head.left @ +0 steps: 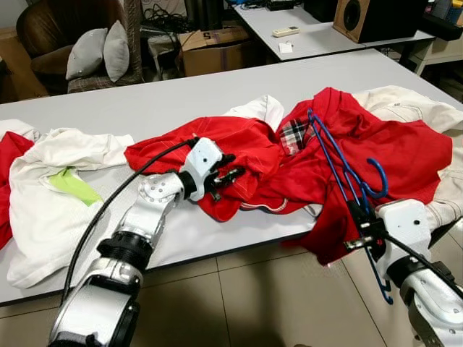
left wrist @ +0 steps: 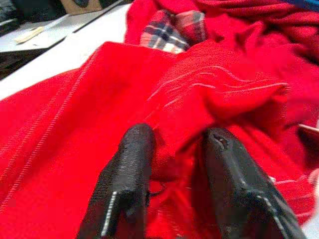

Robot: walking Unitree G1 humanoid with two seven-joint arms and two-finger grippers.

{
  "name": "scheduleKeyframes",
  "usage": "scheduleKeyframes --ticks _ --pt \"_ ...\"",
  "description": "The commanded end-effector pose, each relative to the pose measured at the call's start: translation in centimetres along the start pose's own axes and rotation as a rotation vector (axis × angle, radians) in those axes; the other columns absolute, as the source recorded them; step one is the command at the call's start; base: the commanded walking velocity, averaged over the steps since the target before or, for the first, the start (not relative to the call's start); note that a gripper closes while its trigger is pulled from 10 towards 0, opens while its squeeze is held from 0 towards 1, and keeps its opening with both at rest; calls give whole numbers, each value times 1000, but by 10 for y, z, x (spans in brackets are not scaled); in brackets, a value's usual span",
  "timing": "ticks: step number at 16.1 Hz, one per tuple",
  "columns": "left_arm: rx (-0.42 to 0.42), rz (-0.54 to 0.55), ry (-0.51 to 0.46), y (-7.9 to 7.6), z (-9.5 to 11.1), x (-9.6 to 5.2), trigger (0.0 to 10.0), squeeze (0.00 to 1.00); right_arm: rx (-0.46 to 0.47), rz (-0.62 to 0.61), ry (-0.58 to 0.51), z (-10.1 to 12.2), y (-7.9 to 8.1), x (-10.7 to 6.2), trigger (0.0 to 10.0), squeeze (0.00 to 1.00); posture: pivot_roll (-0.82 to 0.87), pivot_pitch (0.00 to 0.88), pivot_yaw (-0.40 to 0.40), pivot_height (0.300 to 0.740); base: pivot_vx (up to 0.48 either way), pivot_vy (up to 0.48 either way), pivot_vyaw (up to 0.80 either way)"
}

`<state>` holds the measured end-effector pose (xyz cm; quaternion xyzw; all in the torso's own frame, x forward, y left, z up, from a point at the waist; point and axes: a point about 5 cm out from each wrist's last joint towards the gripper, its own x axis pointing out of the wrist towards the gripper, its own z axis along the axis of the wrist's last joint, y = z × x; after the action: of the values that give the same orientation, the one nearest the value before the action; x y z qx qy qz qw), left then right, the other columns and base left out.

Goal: Hang hanger

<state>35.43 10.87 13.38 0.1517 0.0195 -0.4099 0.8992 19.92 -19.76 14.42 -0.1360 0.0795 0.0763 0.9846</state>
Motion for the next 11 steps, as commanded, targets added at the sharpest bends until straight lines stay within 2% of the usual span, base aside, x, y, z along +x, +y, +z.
scheduleKeyframes --ticks 1,4,11 --pt "28 31 -6 6 5 1 0 0 4 -1 -12 4 2 0 10000 0 -218 0 87 740 0 0 0" --pt "25 67 -9 8 6 3 0 0 11 -13 -16 5 3 1 10000 0 -217 0 90 740 0 0 0" --pt "-22 61 -83 6 13 8 0 0 19 -10 -18 5 7 3 10000 0 -214 0 90 740 0 0 0"
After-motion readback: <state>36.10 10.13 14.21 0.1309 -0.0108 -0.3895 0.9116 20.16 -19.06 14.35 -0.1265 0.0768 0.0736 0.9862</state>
